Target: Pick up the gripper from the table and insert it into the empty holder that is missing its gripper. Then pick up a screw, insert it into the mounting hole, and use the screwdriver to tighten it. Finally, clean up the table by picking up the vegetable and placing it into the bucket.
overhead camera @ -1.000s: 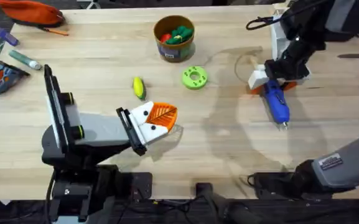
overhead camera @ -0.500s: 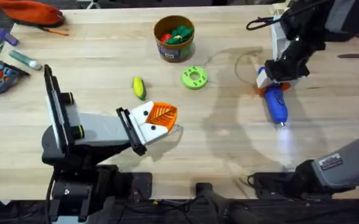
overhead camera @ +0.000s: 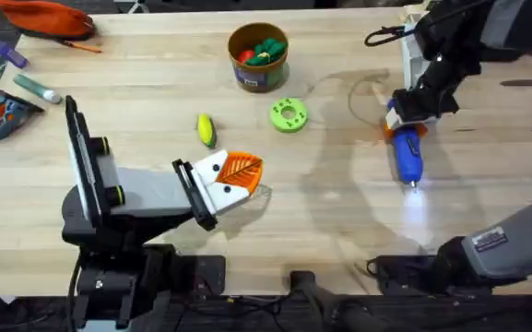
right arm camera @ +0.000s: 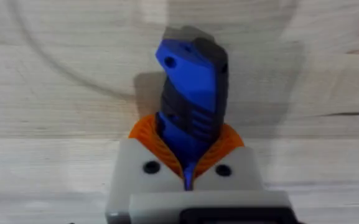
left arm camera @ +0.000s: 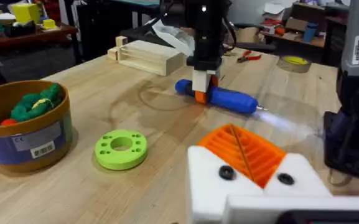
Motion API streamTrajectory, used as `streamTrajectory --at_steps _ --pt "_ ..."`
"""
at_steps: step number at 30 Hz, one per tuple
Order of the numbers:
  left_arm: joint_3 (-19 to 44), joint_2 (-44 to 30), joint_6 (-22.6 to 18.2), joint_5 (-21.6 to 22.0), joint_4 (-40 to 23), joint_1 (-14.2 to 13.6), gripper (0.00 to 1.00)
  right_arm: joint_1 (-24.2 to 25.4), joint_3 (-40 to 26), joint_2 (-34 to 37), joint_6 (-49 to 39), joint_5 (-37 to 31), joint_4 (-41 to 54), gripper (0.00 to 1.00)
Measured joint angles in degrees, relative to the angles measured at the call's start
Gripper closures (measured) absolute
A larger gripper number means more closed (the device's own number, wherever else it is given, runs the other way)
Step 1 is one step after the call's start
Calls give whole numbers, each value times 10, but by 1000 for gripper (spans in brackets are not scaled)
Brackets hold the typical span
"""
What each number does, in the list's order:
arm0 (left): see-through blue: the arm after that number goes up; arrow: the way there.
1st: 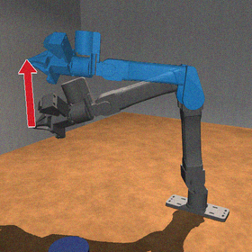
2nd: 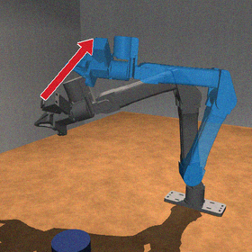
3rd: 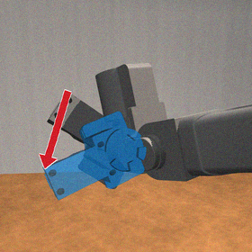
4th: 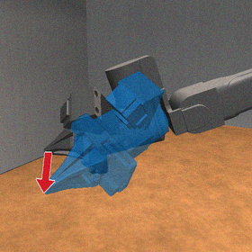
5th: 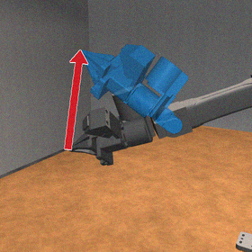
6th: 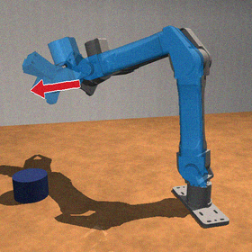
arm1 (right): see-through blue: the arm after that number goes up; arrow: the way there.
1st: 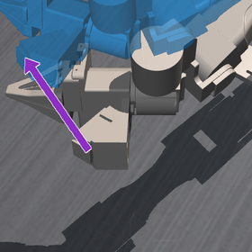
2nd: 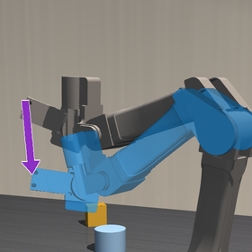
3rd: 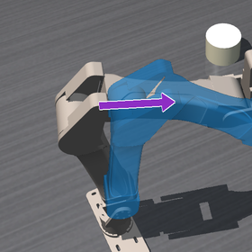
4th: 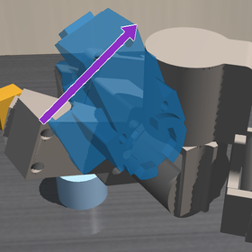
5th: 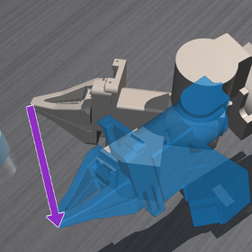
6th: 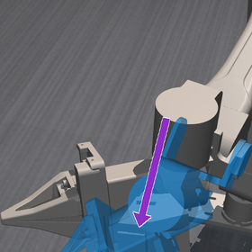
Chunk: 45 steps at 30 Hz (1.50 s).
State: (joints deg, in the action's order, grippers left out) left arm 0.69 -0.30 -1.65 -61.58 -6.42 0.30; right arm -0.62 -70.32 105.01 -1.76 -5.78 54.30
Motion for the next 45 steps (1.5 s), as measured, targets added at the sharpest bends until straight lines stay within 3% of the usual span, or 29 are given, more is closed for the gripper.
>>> streamTrajectory --at_steps 13,27,34,39,45 --pt "0 0 0 0 0 0 985 -7 0 -26 0 0 21 980" --pt "0 0 0 0 0 0 985 -78 -11 -289 5 1 21 980" --pt "0 0 0 0 0 0 985 -125 -13 -386 7 1 -58 980" --pt "0 0 0 0 0 0 985 -164 -13 -428 9 52 -121 980" --pt "0 0 0 0 0 0 985 -183 -13 -463 12 175 -218 980"
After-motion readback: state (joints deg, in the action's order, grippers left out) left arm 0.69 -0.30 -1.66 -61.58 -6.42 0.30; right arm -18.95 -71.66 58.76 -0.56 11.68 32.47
